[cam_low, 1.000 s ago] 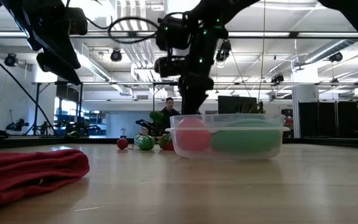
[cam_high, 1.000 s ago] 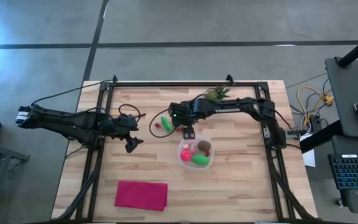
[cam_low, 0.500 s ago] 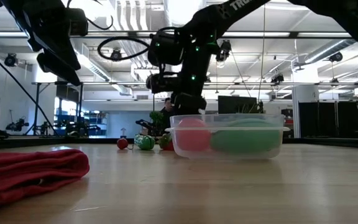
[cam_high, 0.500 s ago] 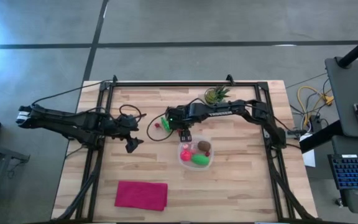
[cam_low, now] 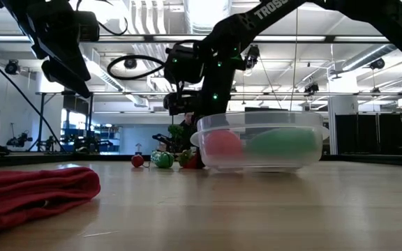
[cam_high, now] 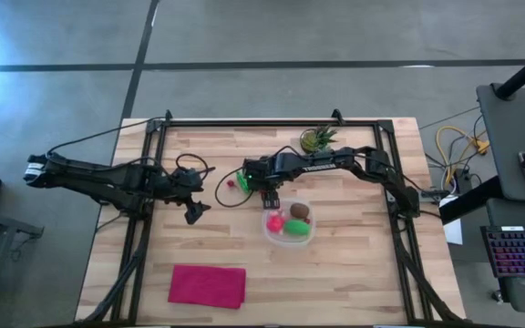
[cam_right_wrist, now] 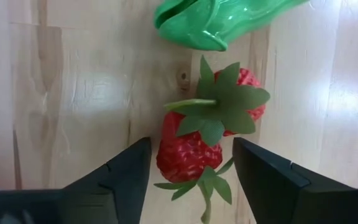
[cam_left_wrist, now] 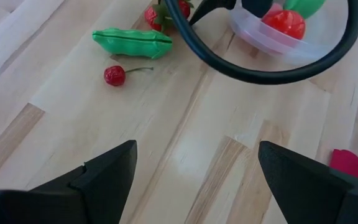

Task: Pick and placing Produce into tupperware
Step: Put the right strawberry into the transparent container

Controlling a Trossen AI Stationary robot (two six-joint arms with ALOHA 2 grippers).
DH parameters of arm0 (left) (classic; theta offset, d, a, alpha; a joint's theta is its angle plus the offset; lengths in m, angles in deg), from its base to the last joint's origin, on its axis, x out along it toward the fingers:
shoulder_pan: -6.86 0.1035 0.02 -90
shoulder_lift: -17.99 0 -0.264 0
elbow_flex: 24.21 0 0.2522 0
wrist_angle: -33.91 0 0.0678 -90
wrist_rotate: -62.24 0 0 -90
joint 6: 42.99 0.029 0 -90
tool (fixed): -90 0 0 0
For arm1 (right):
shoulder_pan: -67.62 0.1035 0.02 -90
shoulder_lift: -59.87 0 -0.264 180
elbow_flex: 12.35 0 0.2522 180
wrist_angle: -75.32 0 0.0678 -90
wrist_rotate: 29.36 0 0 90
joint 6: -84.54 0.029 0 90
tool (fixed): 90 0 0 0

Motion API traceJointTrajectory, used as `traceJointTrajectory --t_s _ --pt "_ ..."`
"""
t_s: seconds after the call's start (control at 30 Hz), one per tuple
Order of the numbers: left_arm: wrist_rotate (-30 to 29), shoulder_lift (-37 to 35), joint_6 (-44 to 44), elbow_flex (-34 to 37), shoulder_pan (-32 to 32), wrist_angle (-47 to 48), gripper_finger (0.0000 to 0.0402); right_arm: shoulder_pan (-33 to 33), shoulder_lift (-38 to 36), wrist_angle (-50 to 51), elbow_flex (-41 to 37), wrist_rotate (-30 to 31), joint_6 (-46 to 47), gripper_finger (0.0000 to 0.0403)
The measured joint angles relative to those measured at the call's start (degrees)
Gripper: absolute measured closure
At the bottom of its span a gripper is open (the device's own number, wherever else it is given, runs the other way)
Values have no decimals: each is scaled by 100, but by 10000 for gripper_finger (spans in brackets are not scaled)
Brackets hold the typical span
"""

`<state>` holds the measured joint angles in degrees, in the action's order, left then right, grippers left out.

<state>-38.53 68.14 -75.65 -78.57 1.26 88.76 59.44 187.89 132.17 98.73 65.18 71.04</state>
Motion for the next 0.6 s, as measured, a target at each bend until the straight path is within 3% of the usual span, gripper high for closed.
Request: traceJointTrajectory --t_s 0.6 --pt "0 7 0 4 0 -9 80 0 -15 619 565 0 231 263"
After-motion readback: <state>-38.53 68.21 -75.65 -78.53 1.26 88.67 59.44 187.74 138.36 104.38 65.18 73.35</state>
